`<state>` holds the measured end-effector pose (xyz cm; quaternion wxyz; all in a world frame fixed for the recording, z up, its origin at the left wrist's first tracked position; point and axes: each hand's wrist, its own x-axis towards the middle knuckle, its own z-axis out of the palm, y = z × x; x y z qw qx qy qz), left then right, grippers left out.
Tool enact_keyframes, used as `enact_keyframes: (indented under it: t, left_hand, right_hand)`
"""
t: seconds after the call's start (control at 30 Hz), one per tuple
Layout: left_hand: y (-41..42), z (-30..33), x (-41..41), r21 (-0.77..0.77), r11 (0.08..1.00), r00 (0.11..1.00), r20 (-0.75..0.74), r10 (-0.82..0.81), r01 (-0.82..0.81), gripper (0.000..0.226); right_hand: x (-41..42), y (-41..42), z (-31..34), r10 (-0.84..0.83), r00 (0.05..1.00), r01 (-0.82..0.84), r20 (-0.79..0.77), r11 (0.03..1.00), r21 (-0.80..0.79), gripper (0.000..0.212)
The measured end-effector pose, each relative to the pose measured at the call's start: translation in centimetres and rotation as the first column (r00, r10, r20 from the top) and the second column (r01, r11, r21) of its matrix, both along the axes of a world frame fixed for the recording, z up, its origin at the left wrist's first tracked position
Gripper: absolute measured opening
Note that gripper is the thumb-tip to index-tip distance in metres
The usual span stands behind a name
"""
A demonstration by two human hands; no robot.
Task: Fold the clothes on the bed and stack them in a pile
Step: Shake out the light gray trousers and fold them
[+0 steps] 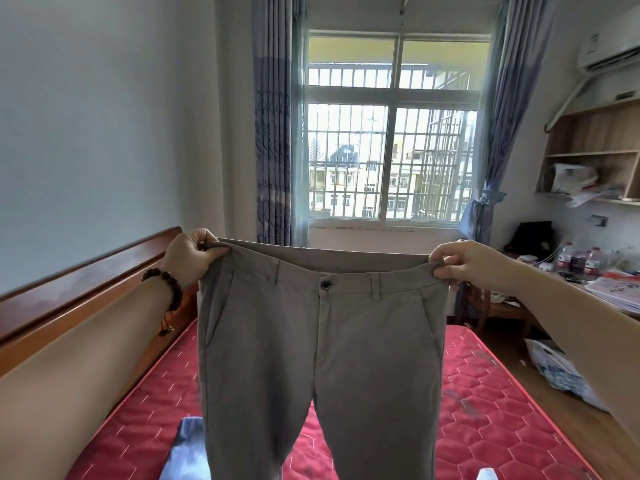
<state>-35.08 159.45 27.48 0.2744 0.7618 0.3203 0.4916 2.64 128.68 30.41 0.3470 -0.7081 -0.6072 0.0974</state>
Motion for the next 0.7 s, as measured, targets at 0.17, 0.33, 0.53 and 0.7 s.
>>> enact_keyframes:
  t: [0.17,0.33,0.53,0.7]
  left_hand:
    - [-1.3,0.8,-0.5,-0.034,0.996,0.996,0.009,-0.088,0.088,0.011]
    - [-3.0,2.4,-1.3,-0.136,0.931,0.934,0.165,-0.316,0.339,0.016]
    - [-3.7,1.8,0.3,-0.333,0.849,0.877,0.399,-0.266,0.409,0.023]
    - [-4.6,0.5,3.1,-0.456,0.821,0.855,0.513,-0.073,0.344,0.016]
  right_hand:
    - [-0.1,-0.2,-0.4,-0.079,0.993,0.087,-0.088,0.992,0.090,0.013]
    - [-0.7,0.3,-0.6,0.030,0.794,0.225,-0.607,0.913,0.340,0.026]
    - [-2.6,1.8,-1.5,-0.080,0.728,0.502,-0.681,0.739,0.450,0.018]
    - [-6.4,3.6,-1.9,-0.015,0.546,0.633,-0.837,0.663,0.401,0.008]
